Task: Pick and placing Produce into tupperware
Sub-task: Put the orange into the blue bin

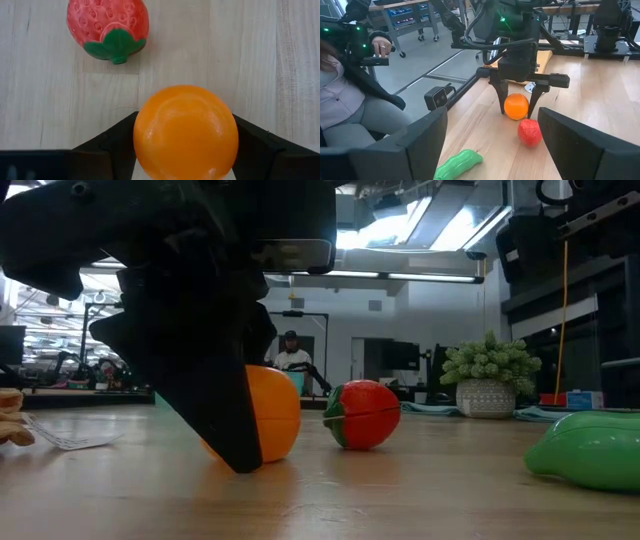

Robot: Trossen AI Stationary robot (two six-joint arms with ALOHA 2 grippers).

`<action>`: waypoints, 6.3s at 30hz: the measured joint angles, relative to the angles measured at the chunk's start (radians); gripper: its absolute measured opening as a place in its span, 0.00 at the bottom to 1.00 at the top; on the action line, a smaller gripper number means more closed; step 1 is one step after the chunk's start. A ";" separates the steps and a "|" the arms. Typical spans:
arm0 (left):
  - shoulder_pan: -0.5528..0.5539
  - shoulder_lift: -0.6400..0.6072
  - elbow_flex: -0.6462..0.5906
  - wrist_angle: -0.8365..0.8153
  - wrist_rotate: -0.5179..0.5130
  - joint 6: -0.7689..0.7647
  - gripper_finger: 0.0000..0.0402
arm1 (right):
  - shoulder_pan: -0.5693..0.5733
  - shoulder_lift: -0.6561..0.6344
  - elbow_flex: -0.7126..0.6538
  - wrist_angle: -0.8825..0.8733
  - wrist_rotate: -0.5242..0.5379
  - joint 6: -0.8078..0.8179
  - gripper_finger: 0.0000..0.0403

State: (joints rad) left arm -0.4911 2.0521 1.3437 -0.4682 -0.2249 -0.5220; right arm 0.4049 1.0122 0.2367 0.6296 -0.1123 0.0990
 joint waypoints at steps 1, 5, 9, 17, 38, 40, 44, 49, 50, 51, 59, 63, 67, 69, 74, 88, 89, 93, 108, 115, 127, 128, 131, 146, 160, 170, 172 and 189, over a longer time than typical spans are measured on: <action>0.000 0.000 0.000 0.000 0.001 0.000 0.59 | 0.000 0.000 0.000 0.000 0.000 0.000 0.77; 0.000 0.000 0.000 0.000 0.002 0.000 0.62 | 0.000 0.000 0.000 -0.003 0.000 0.002 0.77; 0.000 -0.006 0.001 -0.005 0.007 0.003 0.61 | 0.000 0.000 0.000 -0.008 0.000 0.003 0.77; 0.001 -0.111 -0.002 -0.102 0.016 0.008 0.59 | 0.000 0.000 0.000 -0.014 0.001 0.005 0.77; -0.036 -0.456 0.000 -0.206 -0.199 0.126 0.59 | 0.000 0.000 0.000 -0.014 0.000 0.005 0.77; -0.045 -0.479 0.000 -0.206 -0.229 0.148 0.59 | 0.000 0.000 0.000 -0.014 0.000 0.005 0.77; -0.053 -0.518 -0.033 -0.194 -0.271 0.169 0.59 | 0.000 0.000 0.000 -0.014 0.000 0.006 0.77; -0.052 -0.585 -0.202 -0.027 -0.273 0.158 0.59 | 0.000 0.000 0.000 -0.013 -0.001 0.010 0.77; -0.053 -0.602 -0.245 0.029 -0.273 0.158 0.59 | 0.000 0.000 0.000 -0.013 -0.001 0.010 0.77; -0.052 -0.619 -0.290 0.087 -0.273 0.158 0.59 | 0.000 0.000 0.000 -0.013 -0.001 0.010 0.77; -0.052 -0.752 -0.609 0.564 -0.273 0.244 0.59 | 0.000 0.000 0.000 -0.011 -0.001 0.009 0.77; -0.052 -0.797 -0.728 0.801 -0.273 0.348 0.59 | 0.000 0.000 0.000 -0.010 -0.001 0.005 0.77; -0.045 -0.823 -0.832 0.996 -0.272 0.425 0.59 | 0.000 0.000 0.000 0.005 0.000 -0.012 0.77; -0.038 -0.823 -0.876 1.068 -0.272 0.449 0.59 | 0.000 0.000 0.000 0.015 0.000 -0.031 0.77; -0.006 -0.824 -0.977 1.261 -0.253 0.507 0.59 | 0.000 0.000 0.000 0.046 0.000 -0.080 0.77; 0.174 -0.824 -1.048 1.404 -0.285 0.533 0.59 | -0.002 0.000 0.000 0.079 0.247 -0.134 0.77; 0.195 -0.824 -1.048 1.403 -0.290 0.533 0.59 | -0.002 0.000 0.000 0.079 0.256 -0.134 0.77; 0.283 -0.824 -1.048 1.404 -0.315 0.529 0.59 | -0.002 0.000 0.000 0.079 0.262 -0.129 0.77; 0.575 -0.823 -1.048 1.404 -0.398 0.506 0.60 | -0.116 0.000 0.000 0.077 0.264 -0.156 0.77; 0.685 -0.823 -1.048 1.370 -0.416 0.508 0.60 | -0.179 0.000 0.000 0.077 0.264 -0.211 0.77; 0.740 -0.823 -1.048 1.319 -0.412 0.525 0.60 | -0.250 0.000 0.000 0.076 0.264 -0.213 0.77; 0.743 -0.823 -1.048 1.313 -0.412 0.525 0.60 | -0.256 0.000 0.000 0.076 0.264 -0.213 0.77; 0.749 -0.823 -1.047 1.312 -0.412 0.525 0.60 | -0.268 0.000 0.000 0.076 0.264 -0.209 0.77; 0.871 -0.823 -0.932 0.940 -0.324 0.420 0.59 | -0.271 0.000 0.000 0.075 0.262 -0.208 0.77; 1.017 -0.820 -0.581 0.242 -0.096 0.470 0.59 | -0.271 0.000 0.000 0.030 0.262 -0.206 0.77; 1.104 -0.808 -0.464 0.068 0.002 0.530 0.59 | -0.271 0.000 0.000 0.024 0.262 -0.206 0.77; 1.125 -0.808 -0.458 0.053 0.046 0.533 0.59 | -0.271 0.000 0.000 0.024 0.262 -0.207 0.77; 1.188 -0.584 -0.457 0.137 0.069 0.588 0.59 | -0.271 0.000 0.000 0.021 0.262 -0.210 0.77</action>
State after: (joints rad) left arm 0.6964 1.4685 0.8867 -0.3307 -0.1561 0.0665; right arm 0.1337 1.0119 0.2367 0.6510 0.1493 -0.1113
